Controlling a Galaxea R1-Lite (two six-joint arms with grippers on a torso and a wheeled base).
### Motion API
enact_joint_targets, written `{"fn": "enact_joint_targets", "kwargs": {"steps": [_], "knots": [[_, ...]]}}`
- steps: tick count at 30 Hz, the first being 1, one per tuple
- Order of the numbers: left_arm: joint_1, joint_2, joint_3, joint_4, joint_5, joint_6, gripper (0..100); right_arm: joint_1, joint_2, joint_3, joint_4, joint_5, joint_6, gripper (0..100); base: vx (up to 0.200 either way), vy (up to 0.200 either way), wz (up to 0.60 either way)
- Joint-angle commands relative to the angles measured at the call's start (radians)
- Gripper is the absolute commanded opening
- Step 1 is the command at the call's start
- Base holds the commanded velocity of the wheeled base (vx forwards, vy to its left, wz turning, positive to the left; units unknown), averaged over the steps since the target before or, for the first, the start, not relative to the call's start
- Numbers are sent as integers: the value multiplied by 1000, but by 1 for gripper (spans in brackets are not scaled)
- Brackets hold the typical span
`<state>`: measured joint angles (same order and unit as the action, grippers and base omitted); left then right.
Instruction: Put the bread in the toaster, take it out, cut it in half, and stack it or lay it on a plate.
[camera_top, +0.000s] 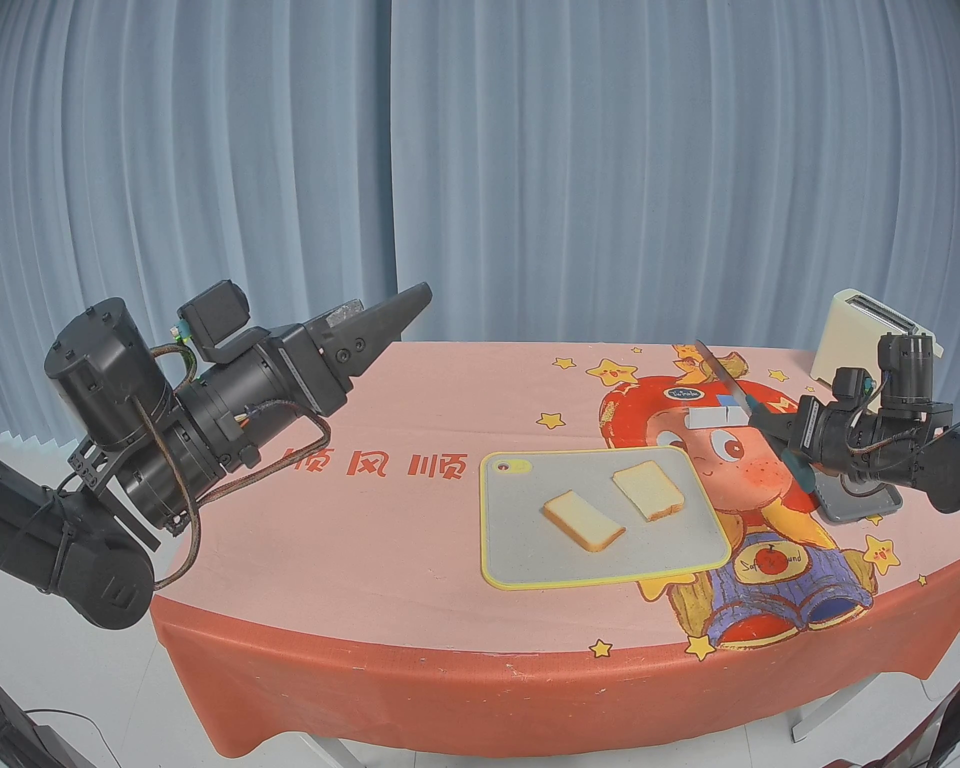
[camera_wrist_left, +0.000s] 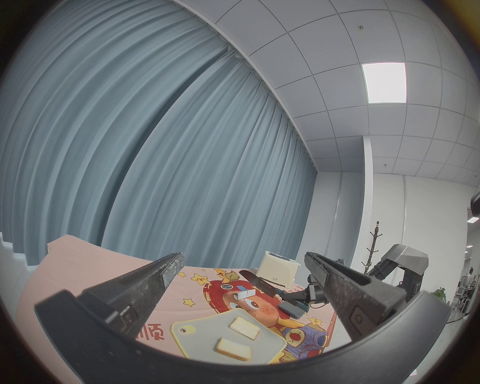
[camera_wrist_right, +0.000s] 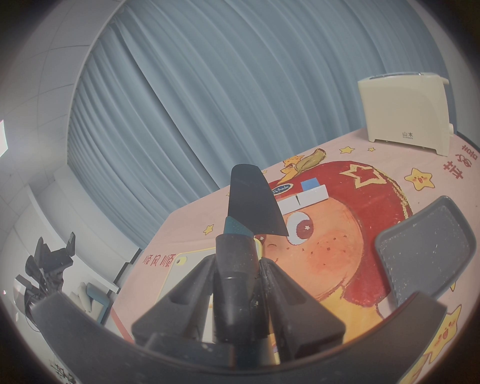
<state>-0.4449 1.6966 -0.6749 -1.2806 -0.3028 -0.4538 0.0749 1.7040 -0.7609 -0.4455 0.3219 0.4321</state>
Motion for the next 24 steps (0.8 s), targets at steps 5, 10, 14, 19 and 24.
{"fn": "enact_joint_targets", "kwargs": {"steps": [5, 10, 14, 19, 24], "knots": [[-29, 21, 6, 0, 1, 0, 100, -40, 48, -5, -4, 49, 11, 0, 0, 0, 0], [-31, 28, 6, 0, 1, 0, 100, -55, 59, -8, -5, 63, 28, 0, 0, 0, 0], [-55, 48, 11, 0, 5, 3, 100, -60, 69, -21, -5, 69, 74, 0, 0, 0, 0], [-57, 49, 23, -2, 4, 4, 100, -75, 75, -31, -5, 72, 102, 0, 0, 0, 0], [-57, 48, 23, -2, 4, 4, 100, -76, 77, -38, -5, 71, 114, 0, 0, 0, 0]]}}
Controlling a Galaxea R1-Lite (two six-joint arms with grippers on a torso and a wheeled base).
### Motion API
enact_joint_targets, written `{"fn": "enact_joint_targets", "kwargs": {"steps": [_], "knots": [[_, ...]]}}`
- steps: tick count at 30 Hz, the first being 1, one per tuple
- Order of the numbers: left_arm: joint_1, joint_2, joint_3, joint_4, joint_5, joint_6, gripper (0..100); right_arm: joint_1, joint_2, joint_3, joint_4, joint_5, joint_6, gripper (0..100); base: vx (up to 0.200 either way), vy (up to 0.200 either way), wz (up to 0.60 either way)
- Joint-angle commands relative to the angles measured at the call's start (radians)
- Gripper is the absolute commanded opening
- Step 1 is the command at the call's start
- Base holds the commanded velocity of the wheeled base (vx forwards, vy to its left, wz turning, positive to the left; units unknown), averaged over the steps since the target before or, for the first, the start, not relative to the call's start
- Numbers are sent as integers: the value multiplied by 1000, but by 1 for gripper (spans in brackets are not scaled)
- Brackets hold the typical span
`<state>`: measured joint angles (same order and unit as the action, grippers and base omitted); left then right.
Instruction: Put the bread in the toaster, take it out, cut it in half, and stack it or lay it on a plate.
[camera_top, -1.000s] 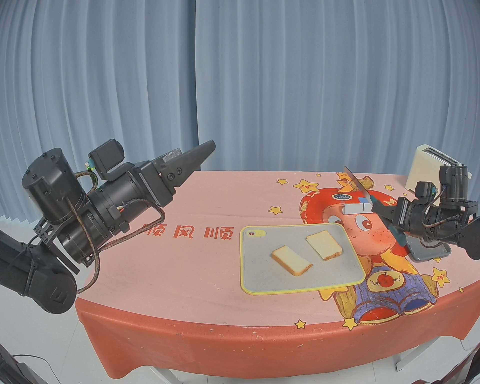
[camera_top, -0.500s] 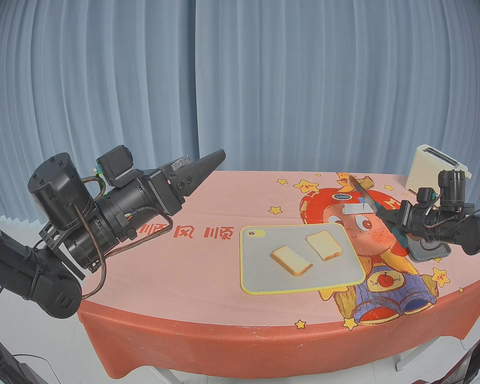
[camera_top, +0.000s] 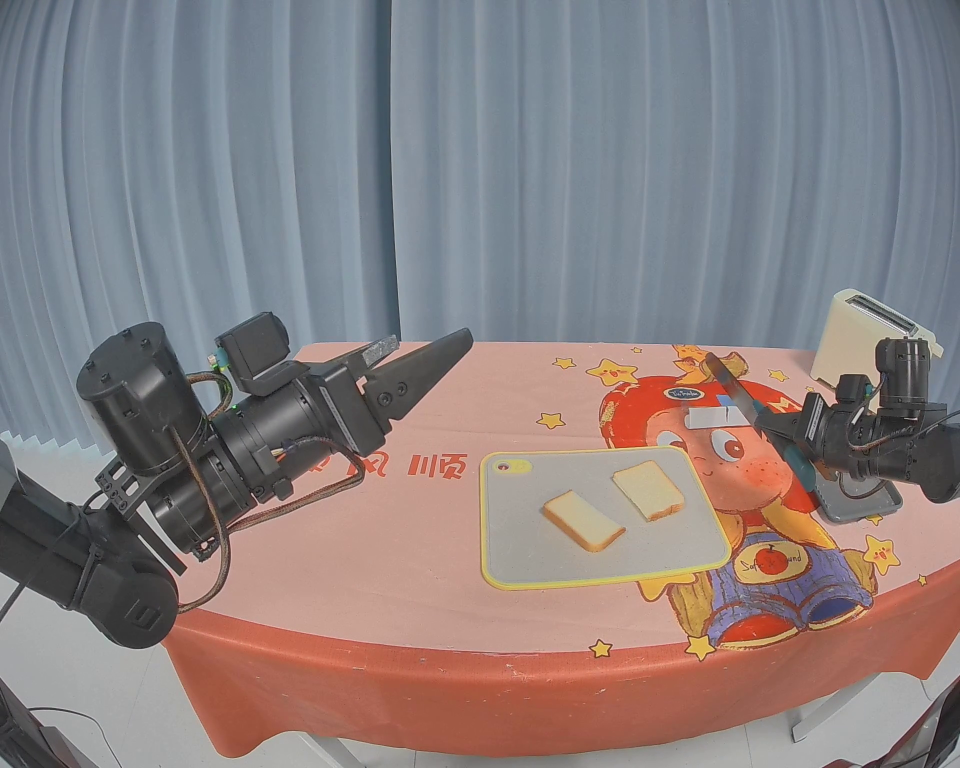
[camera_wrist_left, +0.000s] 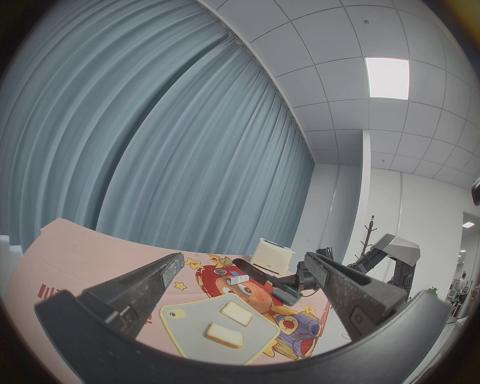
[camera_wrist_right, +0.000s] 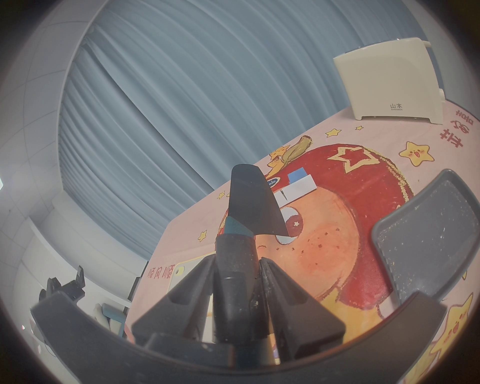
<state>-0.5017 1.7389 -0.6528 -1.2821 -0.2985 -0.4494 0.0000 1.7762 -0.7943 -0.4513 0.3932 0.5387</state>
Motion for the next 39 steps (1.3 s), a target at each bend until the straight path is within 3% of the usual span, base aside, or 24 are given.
{"fn": "enact_joint_targets", "kwargs": {"steps": [1, 5, 39], "knots": [[0, 5, 2, 0, -2, 0, 100, 0, 5, -5, 0, 1, 17, 0, 0, 0, 0], [0, 5, 4, 0, -2, 0, 100, 3, 12, -8, 0, 1, 33, 0, 0, 0, 0], [0, 10, 7, 0, -2, 0, 100, -3, 55, -19, -1, 0, 32, 0, 0, 0, 0]]}}
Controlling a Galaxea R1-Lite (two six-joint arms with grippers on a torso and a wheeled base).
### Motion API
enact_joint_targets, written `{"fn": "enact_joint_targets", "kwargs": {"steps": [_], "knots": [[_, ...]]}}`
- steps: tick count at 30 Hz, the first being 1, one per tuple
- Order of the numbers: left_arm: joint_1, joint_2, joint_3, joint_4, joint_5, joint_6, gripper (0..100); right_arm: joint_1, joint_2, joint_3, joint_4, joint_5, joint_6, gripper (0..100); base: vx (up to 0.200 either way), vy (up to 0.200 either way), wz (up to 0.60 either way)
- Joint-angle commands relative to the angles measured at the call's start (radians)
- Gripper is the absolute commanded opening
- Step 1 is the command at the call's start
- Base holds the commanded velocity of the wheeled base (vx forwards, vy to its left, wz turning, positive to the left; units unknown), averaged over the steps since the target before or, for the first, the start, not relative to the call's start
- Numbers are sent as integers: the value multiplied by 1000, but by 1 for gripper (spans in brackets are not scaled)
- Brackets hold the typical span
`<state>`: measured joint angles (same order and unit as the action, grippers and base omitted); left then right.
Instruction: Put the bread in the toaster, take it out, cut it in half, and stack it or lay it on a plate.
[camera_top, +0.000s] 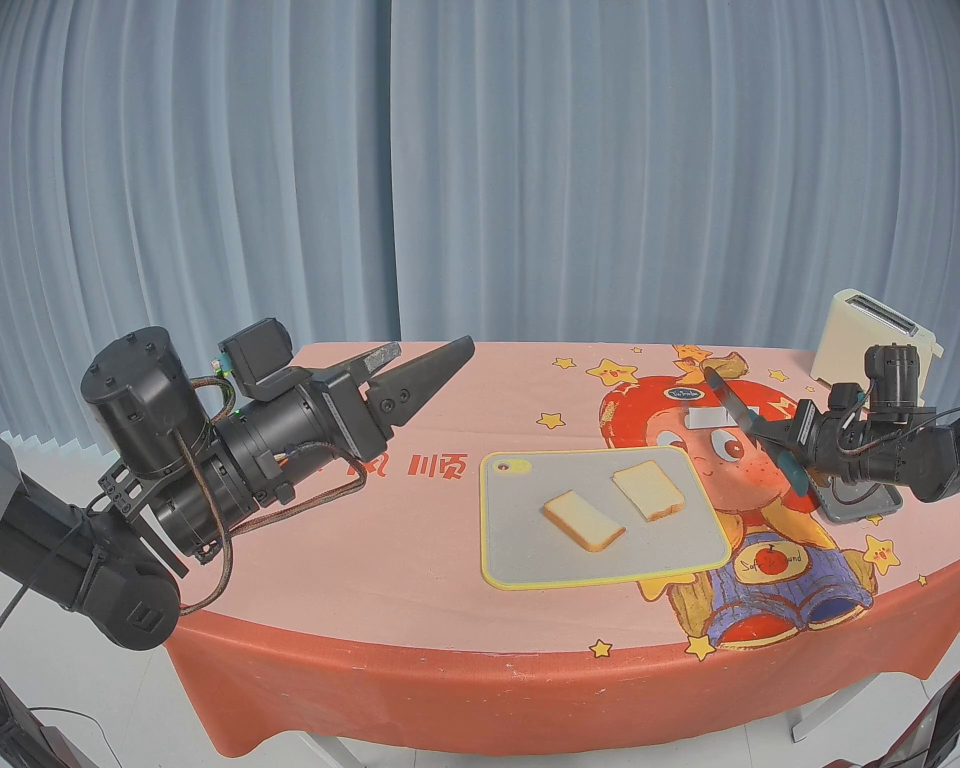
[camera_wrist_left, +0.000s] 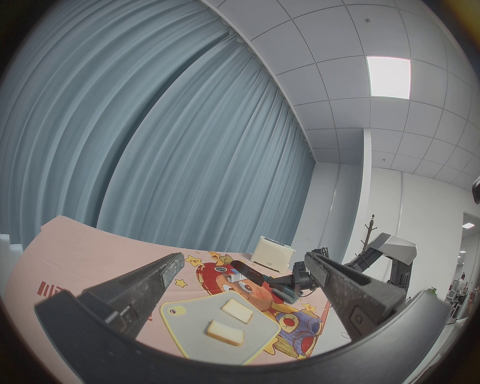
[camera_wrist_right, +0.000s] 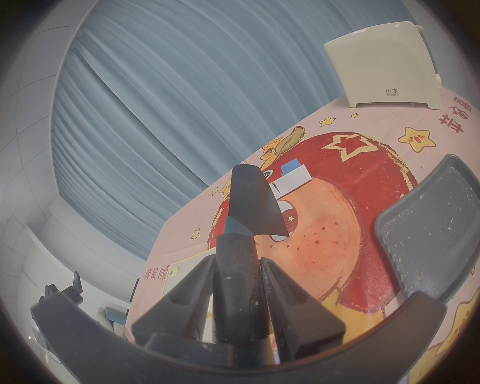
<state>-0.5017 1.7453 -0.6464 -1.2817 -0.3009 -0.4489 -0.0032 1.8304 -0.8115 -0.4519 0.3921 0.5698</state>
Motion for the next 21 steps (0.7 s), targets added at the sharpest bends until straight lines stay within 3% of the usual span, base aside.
{"fn": "enact_joint_targets", "kwargs": {"steps": [1, 21], "knots": [[0, 3, 1, -1, 0, -1, 100, -1, 1, -3, -1, 1, 1, 0, 0, 0, 0], [0, 3, 7, 1, 0, 1, 100, -12, 24, 2, -44, -1, 4, 0, 0, 0, 0]]}}
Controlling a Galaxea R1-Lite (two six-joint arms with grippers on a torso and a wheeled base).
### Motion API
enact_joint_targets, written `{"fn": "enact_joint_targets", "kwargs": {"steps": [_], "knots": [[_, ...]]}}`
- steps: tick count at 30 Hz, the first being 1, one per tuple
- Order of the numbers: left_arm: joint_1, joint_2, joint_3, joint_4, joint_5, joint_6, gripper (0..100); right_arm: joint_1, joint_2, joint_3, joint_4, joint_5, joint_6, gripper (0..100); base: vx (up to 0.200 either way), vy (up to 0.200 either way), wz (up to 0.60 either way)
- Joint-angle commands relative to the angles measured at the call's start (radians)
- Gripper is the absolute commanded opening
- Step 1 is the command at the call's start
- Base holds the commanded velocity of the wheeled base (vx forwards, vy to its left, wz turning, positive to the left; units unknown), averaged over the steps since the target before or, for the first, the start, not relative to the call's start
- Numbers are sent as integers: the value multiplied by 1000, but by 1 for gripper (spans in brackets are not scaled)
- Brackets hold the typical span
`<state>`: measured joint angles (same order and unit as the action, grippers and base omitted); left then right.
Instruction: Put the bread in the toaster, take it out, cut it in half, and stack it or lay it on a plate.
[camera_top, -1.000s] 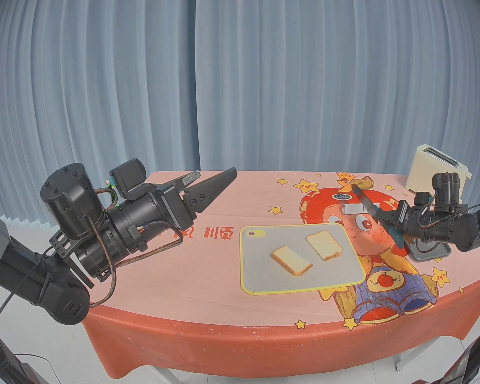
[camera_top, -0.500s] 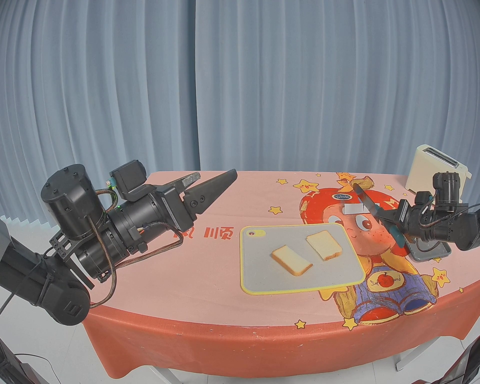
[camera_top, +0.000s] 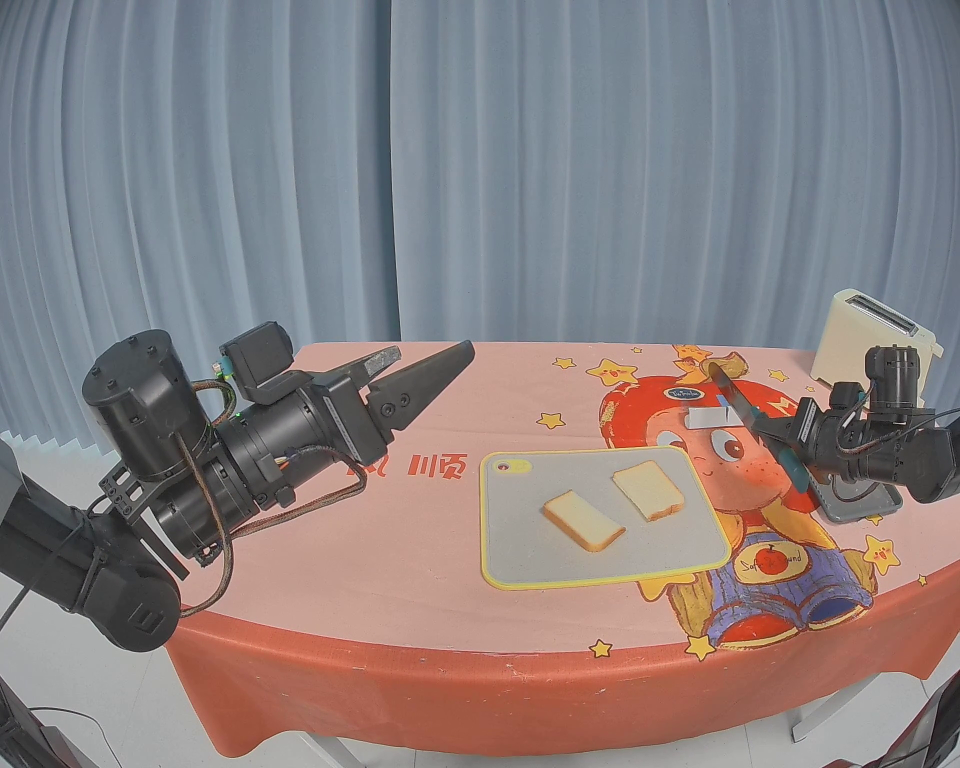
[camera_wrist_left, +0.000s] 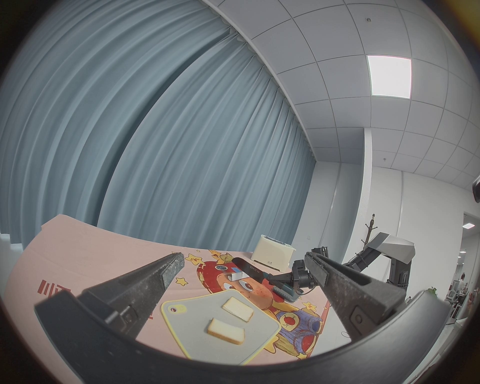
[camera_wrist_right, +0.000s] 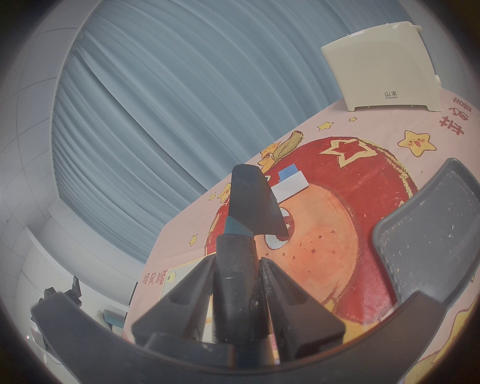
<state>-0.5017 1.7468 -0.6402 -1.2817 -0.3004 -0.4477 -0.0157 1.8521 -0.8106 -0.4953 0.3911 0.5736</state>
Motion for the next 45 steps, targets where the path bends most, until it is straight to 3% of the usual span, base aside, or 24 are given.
{"fn": "enact_joint_targets", "kwargs": {"steps": [1, 27, 33, 38, 45], "knots": [[0, 2, 1, -1, 0, 0, 100, 0, 2, 1, 0, 2, 0, 0, 0, 0, 0], [0, 13, 5, -1, 0, 0, 100, 8, 24, 2, 0, 0, 8, 0, 0, 0, 0], [0, 17, 5, -1, 0, 1, 100, 0, 16, -9, -8, 2, 104, 0, 0, 0, 0], [0, 25, 4, -7, 0, 0, 100, -3, 22, -9, -26, 3, 134, 0, 0, 0, 0], [0, 74, 5, -107, -2, -2, 100, -16, 45, -18, -28, 3, 160, 0, 0, 0, 0]]}}
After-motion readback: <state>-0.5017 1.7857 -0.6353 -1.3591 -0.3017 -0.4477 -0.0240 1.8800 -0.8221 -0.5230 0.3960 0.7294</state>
